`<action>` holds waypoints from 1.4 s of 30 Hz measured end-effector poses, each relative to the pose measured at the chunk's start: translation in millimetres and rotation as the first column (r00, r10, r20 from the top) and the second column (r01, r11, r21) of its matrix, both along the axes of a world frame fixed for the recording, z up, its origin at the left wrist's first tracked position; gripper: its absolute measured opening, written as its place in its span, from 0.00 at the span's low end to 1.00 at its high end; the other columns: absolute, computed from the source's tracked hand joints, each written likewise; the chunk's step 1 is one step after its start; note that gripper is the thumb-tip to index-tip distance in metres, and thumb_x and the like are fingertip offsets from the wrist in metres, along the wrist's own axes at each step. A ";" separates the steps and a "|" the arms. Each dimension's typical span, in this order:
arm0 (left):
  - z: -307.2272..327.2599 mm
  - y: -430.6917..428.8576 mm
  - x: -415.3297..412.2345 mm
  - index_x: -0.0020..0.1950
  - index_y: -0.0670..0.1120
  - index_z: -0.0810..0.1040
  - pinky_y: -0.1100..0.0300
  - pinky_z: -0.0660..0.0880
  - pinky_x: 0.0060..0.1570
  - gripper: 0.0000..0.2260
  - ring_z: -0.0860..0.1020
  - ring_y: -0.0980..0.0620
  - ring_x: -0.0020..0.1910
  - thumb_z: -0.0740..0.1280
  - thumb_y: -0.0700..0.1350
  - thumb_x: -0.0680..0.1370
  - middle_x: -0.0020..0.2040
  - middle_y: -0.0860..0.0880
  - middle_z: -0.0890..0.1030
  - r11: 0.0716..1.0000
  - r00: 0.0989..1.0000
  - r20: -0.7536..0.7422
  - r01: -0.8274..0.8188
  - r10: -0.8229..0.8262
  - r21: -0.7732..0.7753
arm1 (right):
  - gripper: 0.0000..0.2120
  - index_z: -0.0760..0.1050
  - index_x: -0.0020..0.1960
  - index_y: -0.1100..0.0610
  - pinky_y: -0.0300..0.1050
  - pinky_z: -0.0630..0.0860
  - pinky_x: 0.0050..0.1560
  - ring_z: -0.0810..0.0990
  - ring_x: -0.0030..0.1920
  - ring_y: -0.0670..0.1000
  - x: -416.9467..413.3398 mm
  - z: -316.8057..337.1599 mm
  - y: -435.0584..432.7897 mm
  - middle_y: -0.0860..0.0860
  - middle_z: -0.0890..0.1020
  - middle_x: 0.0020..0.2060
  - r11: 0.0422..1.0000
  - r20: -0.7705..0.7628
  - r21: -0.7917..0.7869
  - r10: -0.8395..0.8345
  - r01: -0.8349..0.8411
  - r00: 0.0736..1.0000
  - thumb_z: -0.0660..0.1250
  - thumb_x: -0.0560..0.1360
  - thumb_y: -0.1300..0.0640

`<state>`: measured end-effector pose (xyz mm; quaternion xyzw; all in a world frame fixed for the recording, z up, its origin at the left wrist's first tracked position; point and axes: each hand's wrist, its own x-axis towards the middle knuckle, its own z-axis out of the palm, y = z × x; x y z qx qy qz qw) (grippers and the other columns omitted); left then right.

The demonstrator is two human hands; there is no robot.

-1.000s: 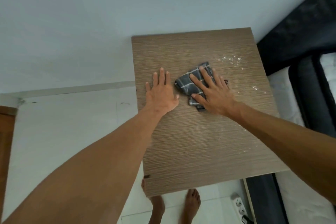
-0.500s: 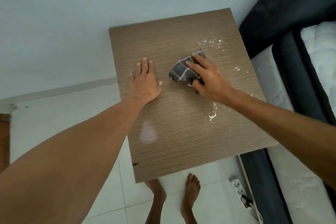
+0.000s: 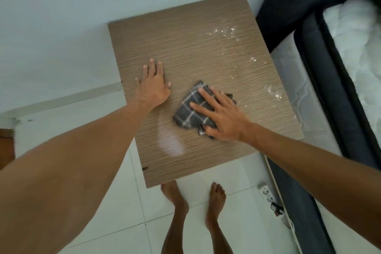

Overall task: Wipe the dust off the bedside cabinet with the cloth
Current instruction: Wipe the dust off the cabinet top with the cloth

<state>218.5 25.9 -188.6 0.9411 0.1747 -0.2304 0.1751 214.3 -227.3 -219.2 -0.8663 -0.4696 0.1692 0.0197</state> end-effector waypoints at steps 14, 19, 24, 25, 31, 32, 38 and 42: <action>0.2 -61.8 -49.4 0.80 0.46 0.42 0.37 0.47 0.74 0.31 0.42 0.42 0.79 0.56 0.51 0.83 0.80 0.45 0.39 1.000 1.000 -0.007 0.011 -0.011 0.009 | 0.26 0.71 0.69 0.59 0.69 0.70 0.64 0.63 0.73 0.68 -31.3 50.7 -83.6 0.63 0.62 0.75 0.948 -0.132 0.314 -0.013 0.054 0.991 0.63 0.71 0.68; -0.2 -68.2 -50.0 0.80 0.46 0.42 0.38 0.47 0.74 0.31 0.41 0.42 0.79 0.56 0.49 0.83 0.80 0.44 0.38 1.000 1.000 -0.015 -0.004 0.004 -0.012 | 0.33 0.56 0.79 0.51 0.70 0.54 0.73 0.45 0.78 0.64 28.4 51.2 -44.5 0.60 0.43 0.79 0.986 -0.119 -0.009 -0.167 0.167 0.979 0.59 0.77 0.44; -0.7 -79.9 -52.5 0.80 0.46 0.42 0.39 0.49 0.75 0.31 0.41 0.42 0.79 0.56 0.49 0.83 0.80 0.44 0.38 0.999 1.000 -0.017 -0.011 0.011 0.030 | 0.44 0.35 0.78 0.40 0.71 0.41 0.72 0.37 0.77 0.66 16.2 15.2 -30.2 0.56 0.32 0.77 0.930 -0.045 -0.203 -0.322 0.307 0.946 0.41 0.69 0.21; -0.7 -81.4 -53.2 0.80 0.46 0.42 0.39 0.48 0.75 0.31 0.41 0.42 0.79 0.56 0.49 0.83 0.80 0.44 0.38 0.999 1.000 -0.014 -0.017 0.017 0.029 | 0.43 0.34 0.78 0.40 0.71 0.42 0.72 0.38 0.77 0.67 5.8 10.9 -31.3 0.56 0.32 0.77 0.932 -0.011 -0.186 -0.317 0.310 0.948 0.41 0.70 0.22; -0.1 -89.1 -55.8 0.80 0.46 0.43 0.40 0.49 0.75 0.31 0.42 0.42 0.79 0.57 0.50 0.83 0.80 0.44 0.39 0.999 0.999 -0.033 -0.026 0.027 0.029 | 0.33 0.48 0.80 0.44 0.66 0.54 0.73 0.51 0.77 0.66 -65.9 4.9 -72.0 0.58 0.47 0.80 0.988 0.061 -0.004 -0.152 0.153 0.986 0.48 0.78 0.34; 0.5 -92.3 -56.9 0.80 0.46 0.43 0.40 0.50 0.74 0.31 0.43 0.42 0.79 0.57 0.51 0.83 0.80 0.44 0.39 0.999 0.999 -0.037 -0.023 0.024 0.039 | 0.32 0.53 0.79 0.46 0.65 0.58 0.72 0.55 0.76 0.67 -75.8 6.1 -81.7 0.59 0.50 0.79 0.992 0.057 0.012 -0.127 0.127 0.990 0.53 0.78 0.37; 1.9 -114.0 -61.1 0.80 0.46 0.45 0.39 0.51 0.74 0.33 0.42 0.40 0.79 0.58 0.53 0.82 0.80 0.44 0.40 0.999 0.999 -0.043 -0.006 0.008 0.032 | 0.32 0.72 0.70 0.54 0.62 0.78 0.52 0.72 0.58 0.63 -126.9 17.4 -151.9 0.58 0.66 0.75 0.981 -0.075 0.155 -0.110 0.120 0.991 0.73 0.67 0.62; 4.0 -121.7 -59.6 0.80 0.46 0.44 0.40 0.50 0.74 0.34 0.42 0.40 0.79 0.60 0.54 0.81 0.80 0.44 0.39 1.000 0.998 -0.060 -0.015 0.015 0.001 | 0.30 0.72 0.68 0.53 0.60 0.80 0.51 0.73 0.55 0.59 -145.0 27.4 -172.7 0.57 0.68 0.73 0.951 -0.153 0.206 -0.202 0.231 0.967 0.72 0.67 0.63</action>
